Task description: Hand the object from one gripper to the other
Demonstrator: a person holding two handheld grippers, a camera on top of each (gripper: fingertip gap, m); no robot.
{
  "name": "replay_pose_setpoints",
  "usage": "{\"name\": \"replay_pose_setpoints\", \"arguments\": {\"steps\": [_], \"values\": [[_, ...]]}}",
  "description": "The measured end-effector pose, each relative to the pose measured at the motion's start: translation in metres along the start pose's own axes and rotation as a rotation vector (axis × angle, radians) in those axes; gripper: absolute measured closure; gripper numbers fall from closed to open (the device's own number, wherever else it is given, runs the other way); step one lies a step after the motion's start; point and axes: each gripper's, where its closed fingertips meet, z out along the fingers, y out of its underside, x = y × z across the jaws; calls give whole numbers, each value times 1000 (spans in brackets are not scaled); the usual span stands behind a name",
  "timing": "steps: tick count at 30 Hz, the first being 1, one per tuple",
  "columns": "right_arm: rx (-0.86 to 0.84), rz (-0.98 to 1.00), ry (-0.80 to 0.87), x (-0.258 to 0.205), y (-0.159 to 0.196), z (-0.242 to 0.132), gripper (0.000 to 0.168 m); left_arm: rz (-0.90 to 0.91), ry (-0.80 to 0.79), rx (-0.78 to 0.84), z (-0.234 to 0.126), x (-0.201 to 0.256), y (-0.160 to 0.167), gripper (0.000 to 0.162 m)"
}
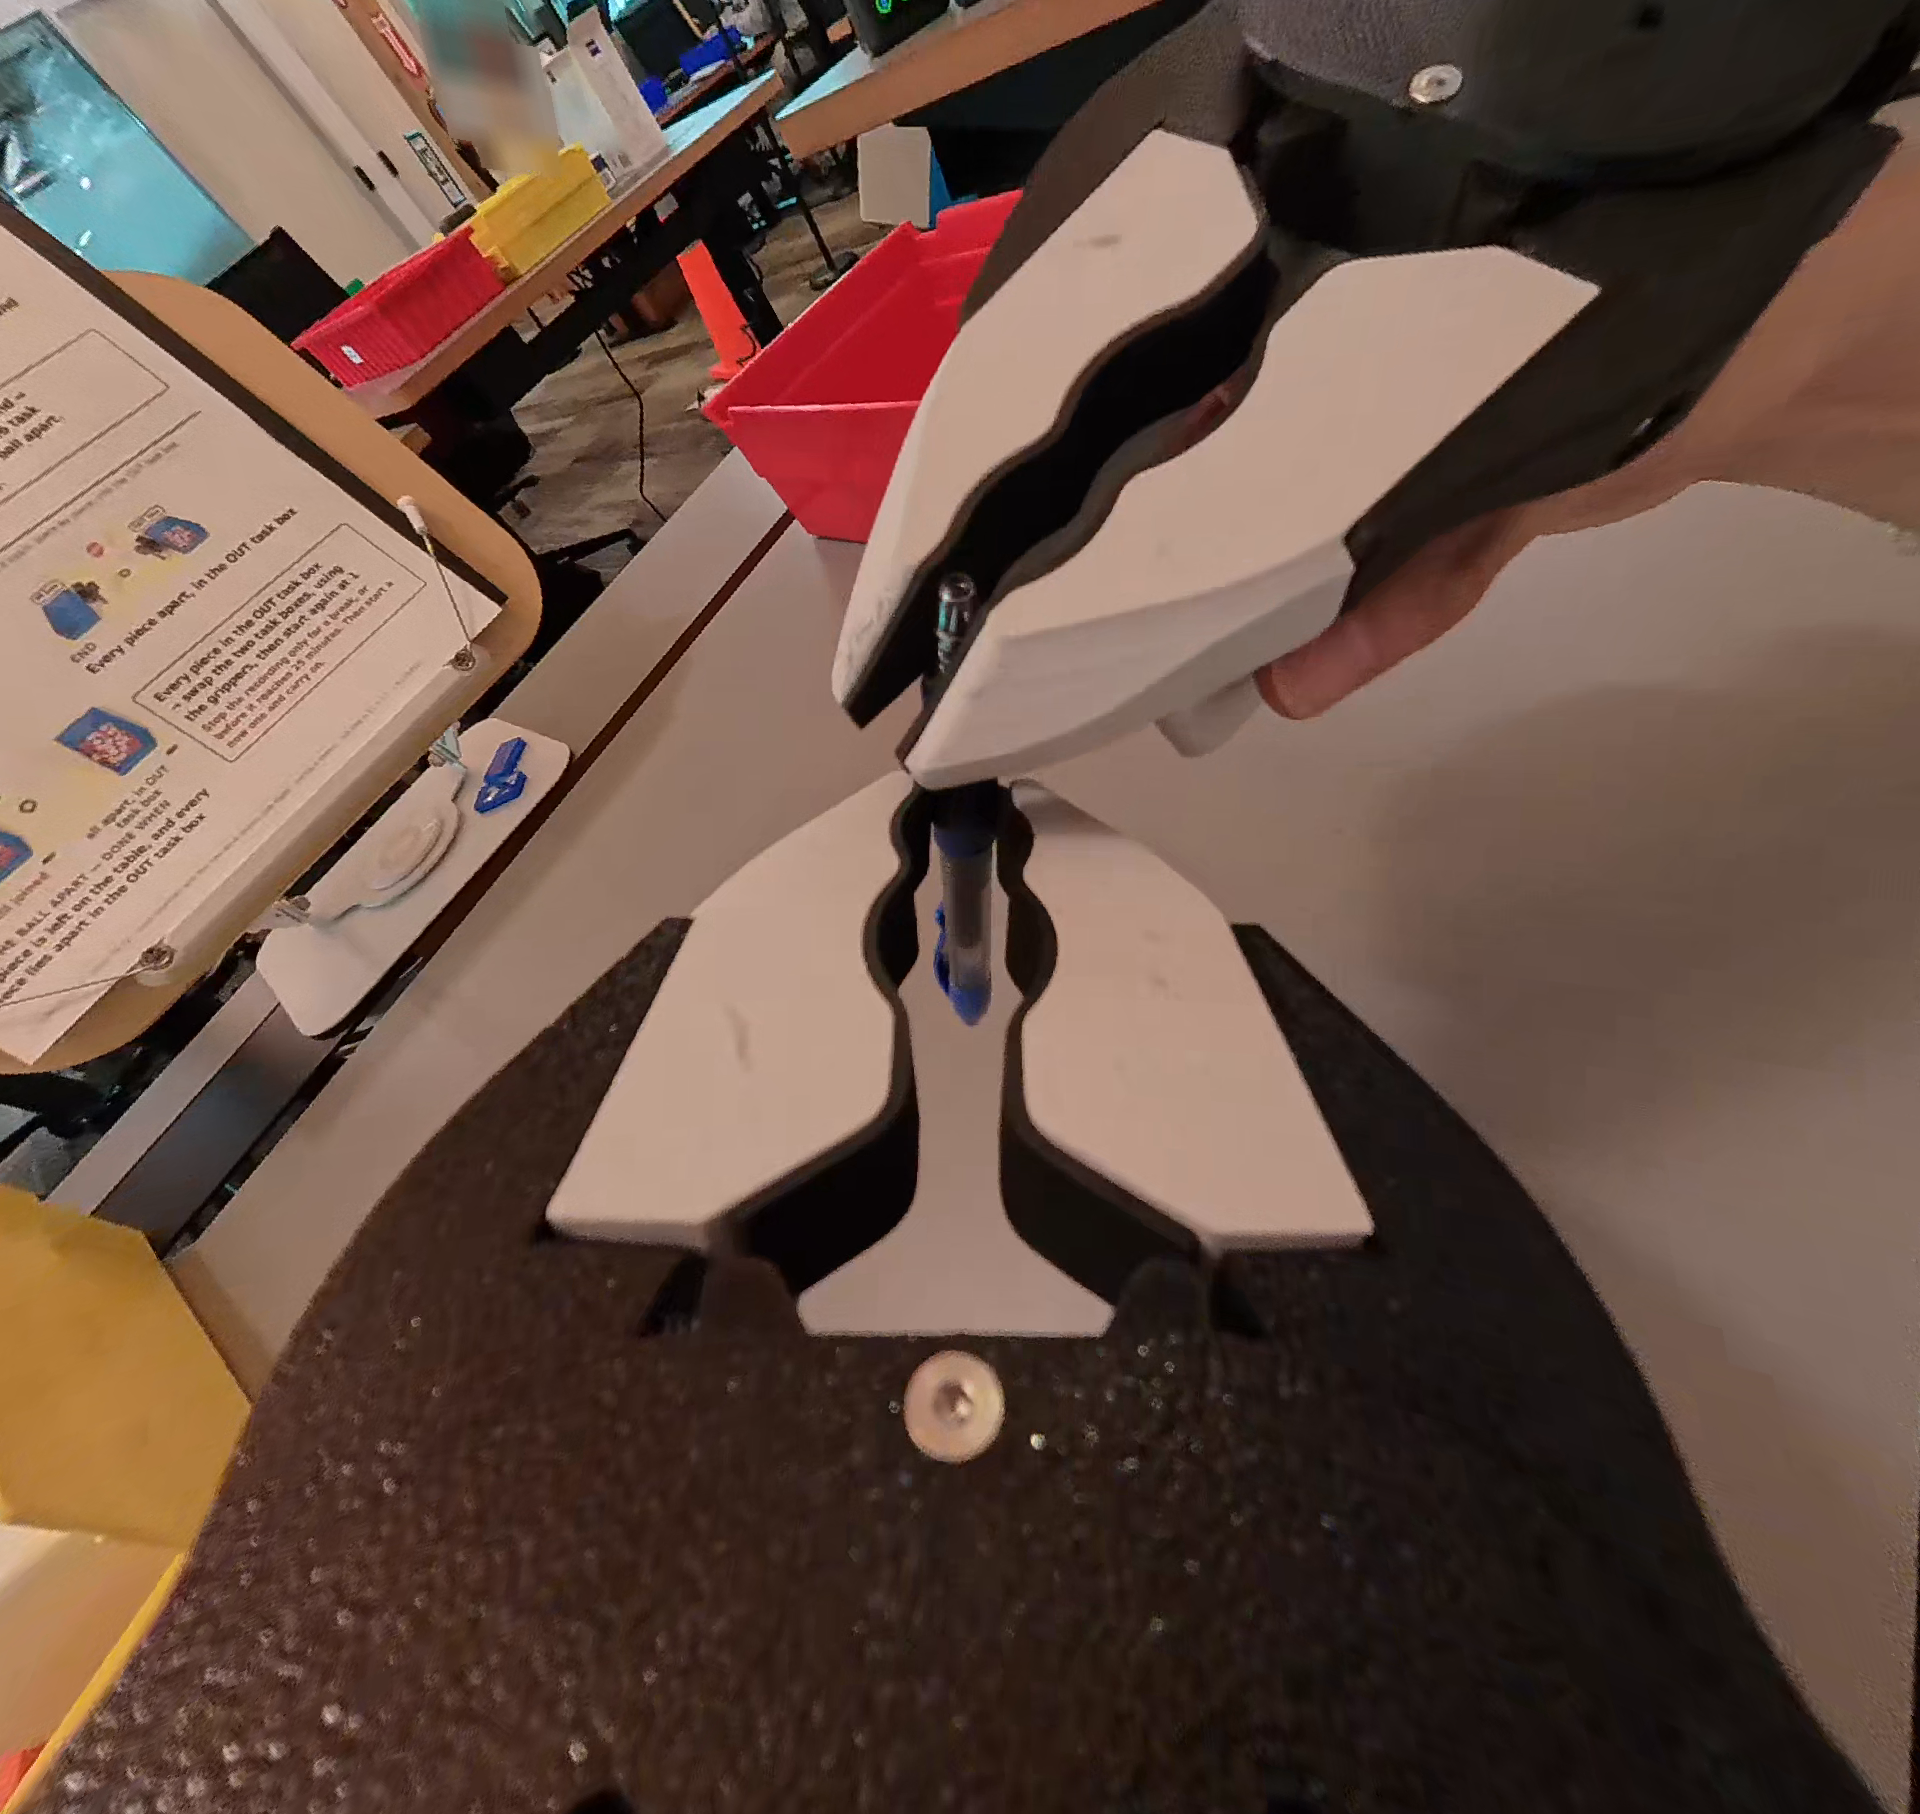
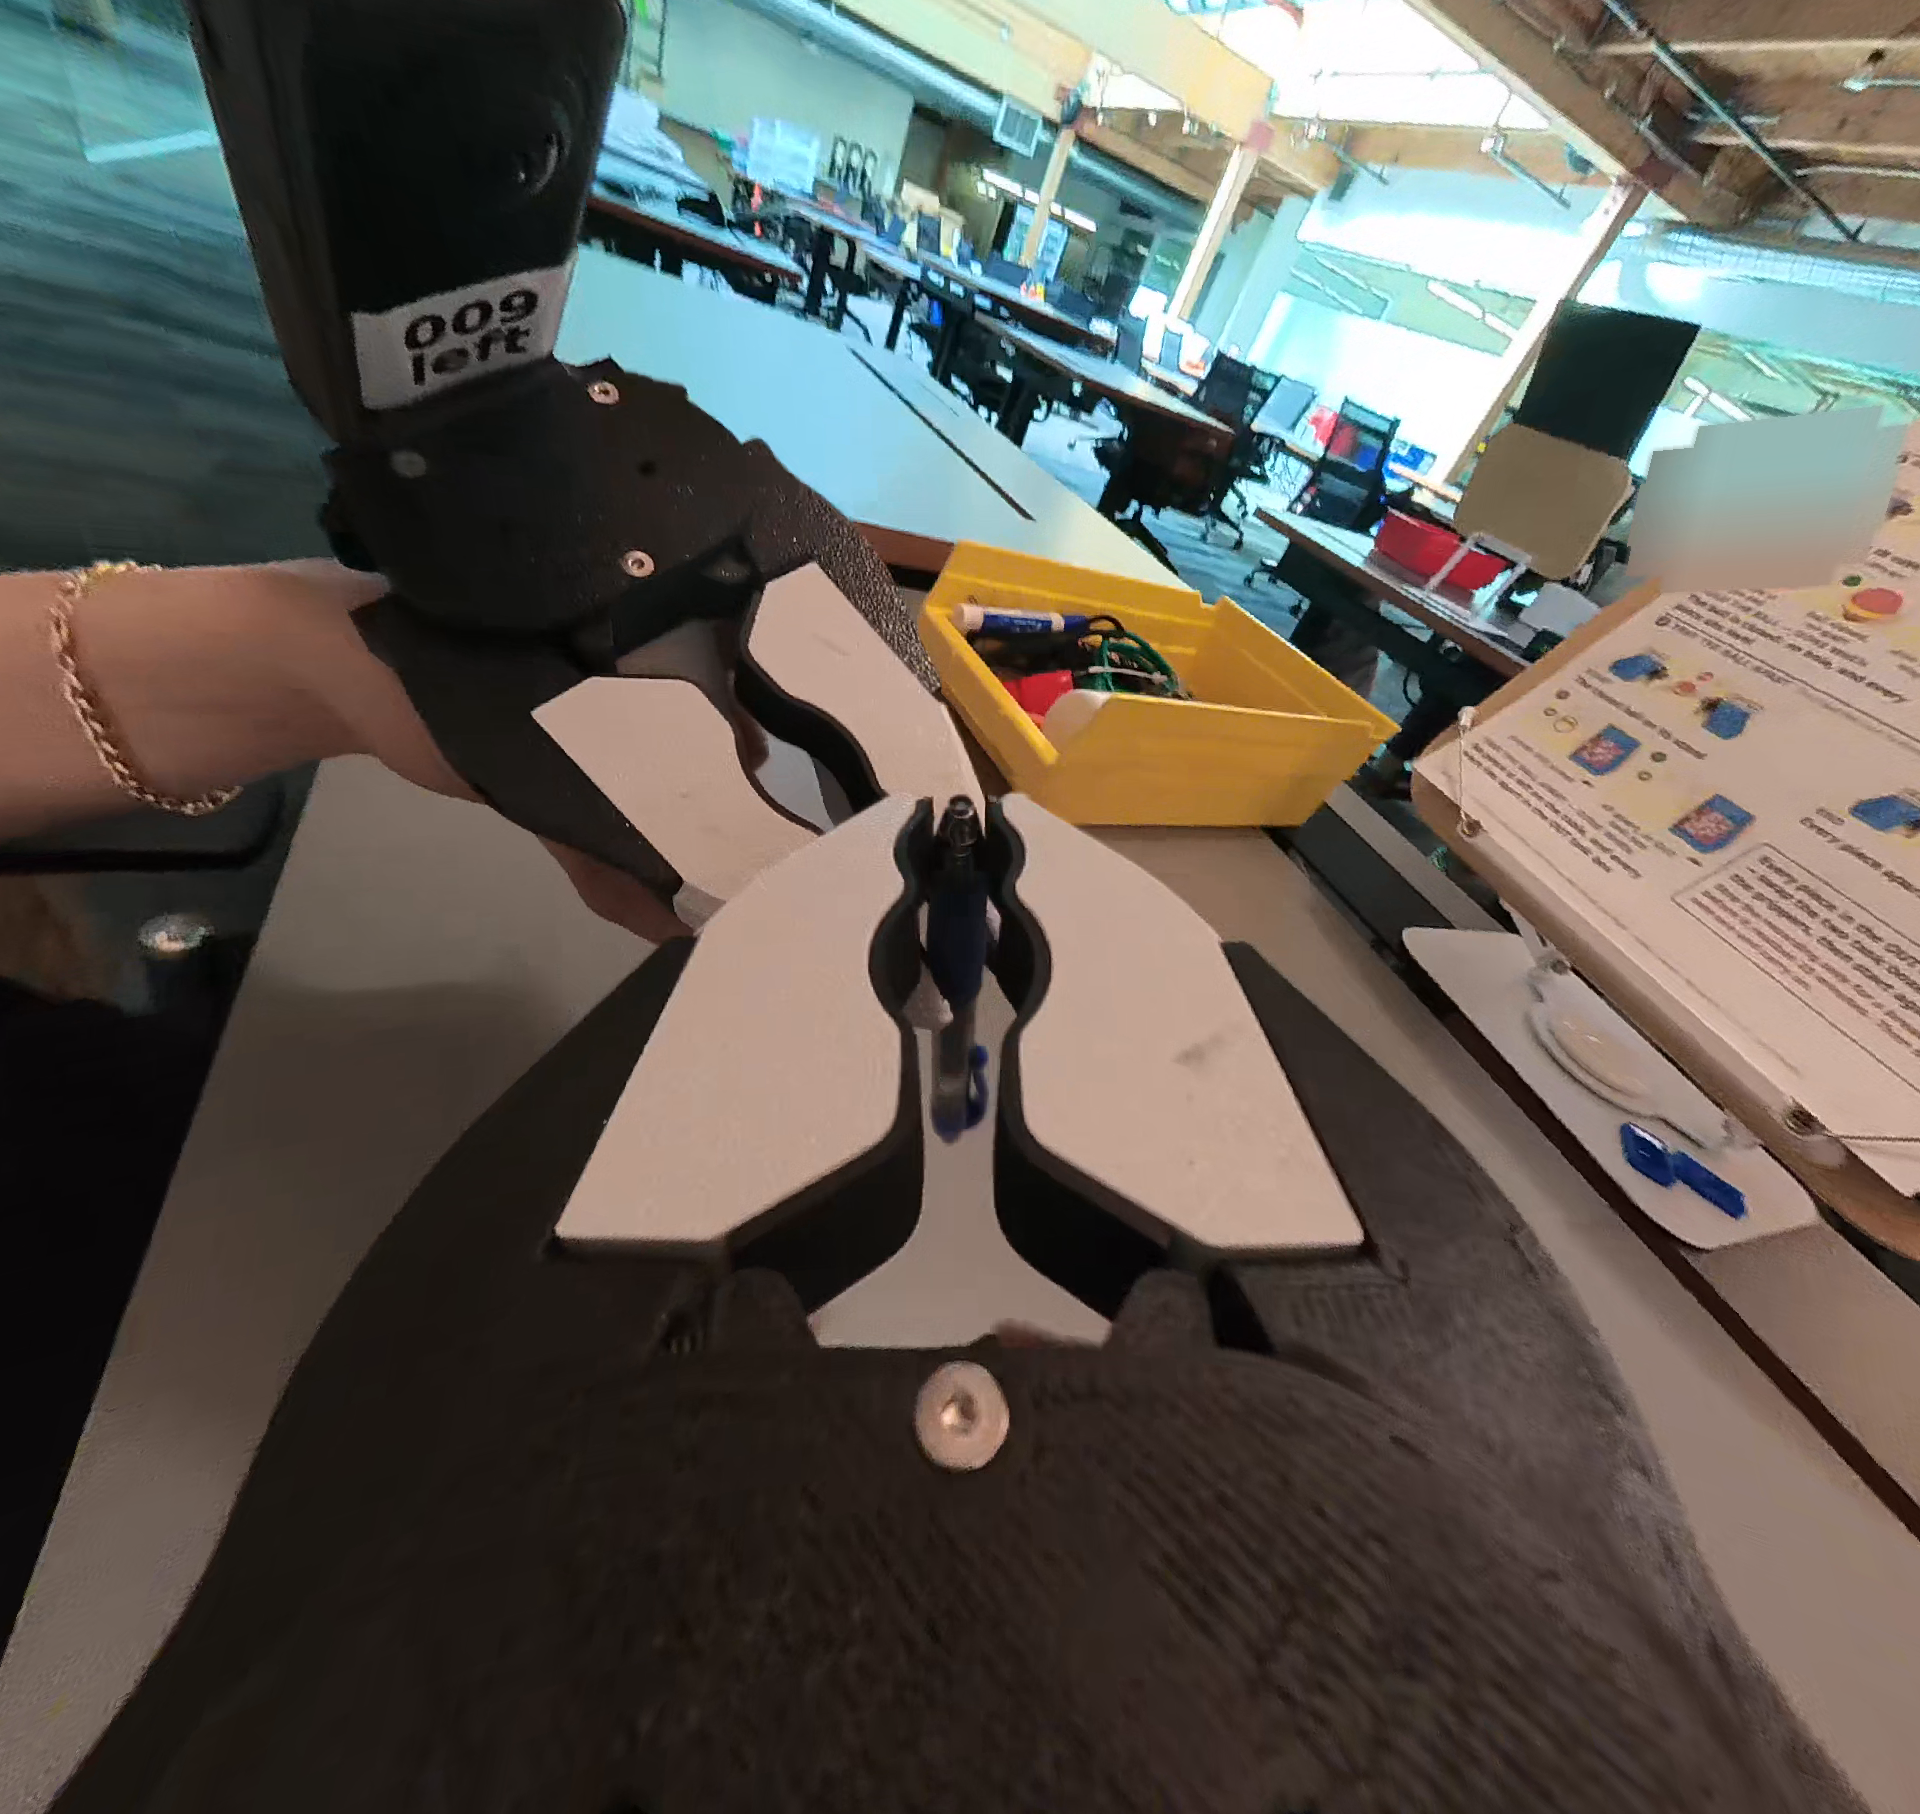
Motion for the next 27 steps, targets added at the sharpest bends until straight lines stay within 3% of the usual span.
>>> {"name": "replay_pose_setpoints", "arguments": {"steps": [5,8,12,15,18,20,21,24,27], "values": [[129,73,57,15,-23,-11,159,-33,-48,184,-9,-9,-22,131],[317,244,51,32,-41,-31,160,-138,-33,269,-13,-20,-22,104],[561,458,-40,42,-63,-54,160,-315,154,451,-17,-14,-25,111],[649,520,-94,42,-70,-60,159,-457,315,608,-23,-5,-31,118],[675,534,-115,40,-70,-60,160,-592,430,766,-35,-3,-44,132],[688,529,-127,39,-71,-61,159,-653,483,795,-38,-3,-47,155],[705,529,-129,39,-72,-63,160,-670,496,778,-36,-3,-45,156],[735,546,-156,38,-78,-67,159,-645,457,758,-31,-4,-38,127],[729,537,-163,35,-78,-65,159,-652,464,756,-29,-3,-35,124]]}}
